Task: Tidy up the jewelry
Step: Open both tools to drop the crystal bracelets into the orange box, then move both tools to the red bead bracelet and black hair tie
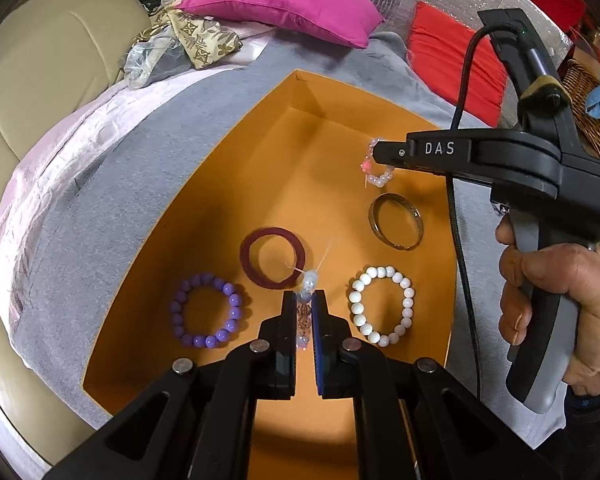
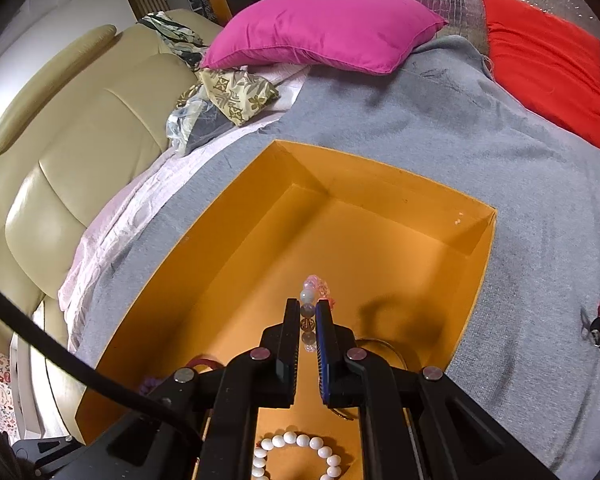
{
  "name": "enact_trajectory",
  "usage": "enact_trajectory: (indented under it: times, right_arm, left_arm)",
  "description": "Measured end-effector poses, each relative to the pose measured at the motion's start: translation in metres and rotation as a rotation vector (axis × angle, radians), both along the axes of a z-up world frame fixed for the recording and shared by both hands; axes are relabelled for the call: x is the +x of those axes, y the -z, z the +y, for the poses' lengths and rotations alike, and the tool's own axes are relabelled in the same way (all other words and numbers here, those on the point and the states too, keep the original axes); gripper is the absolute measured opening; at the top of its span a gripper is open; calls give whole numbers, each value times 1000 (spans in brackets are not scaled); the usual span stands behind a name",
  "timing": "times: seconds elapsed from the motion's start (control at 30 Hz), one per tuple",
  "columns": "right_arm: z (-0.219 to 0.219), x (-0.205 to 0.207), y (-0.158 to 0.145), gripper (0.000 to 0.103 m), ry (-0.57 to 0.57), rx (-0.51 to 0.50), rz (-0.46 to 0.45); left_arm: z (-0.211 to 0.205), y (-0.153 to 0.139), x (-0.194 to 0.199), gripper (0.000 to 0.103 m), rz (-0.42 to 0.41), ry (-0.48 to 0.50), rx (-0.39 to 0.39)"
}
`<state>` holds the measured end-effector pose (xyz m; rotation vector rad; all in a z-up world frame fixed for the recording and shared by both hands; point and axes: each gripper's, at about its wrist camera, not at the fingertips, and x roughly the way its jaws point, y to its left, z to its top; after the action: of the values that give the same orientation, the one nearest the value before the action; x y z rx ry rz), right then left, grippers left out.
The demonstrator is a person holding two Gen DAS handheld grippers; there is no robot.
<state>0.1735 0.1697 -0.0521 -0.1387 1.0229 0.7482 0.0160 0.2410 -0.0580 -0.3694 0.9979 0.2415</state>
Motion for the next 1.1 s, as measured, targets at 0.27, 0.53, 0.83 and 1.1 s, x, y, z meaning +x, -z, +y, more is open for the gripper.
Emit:
enact_trajectory:
  times: [0.27,0.53,0.83,1.1]
  right_arm:
    - [7,3,3,8,-3,-39,-4]
    - [13,8,9,9,-2,-74,1]
    - [0,0,-4,49,8,-40,-18]
    - [-40,-11,-29,67,46,-4,-66]
  left_arm:
    - [7,11,0,7,26,-15,-4]
    - [9,15,-5,9,37,-26,-19]
    - [10,9,-17,50,30,-52,-1]
    - [3,-4,-25,50,20,-68,17]
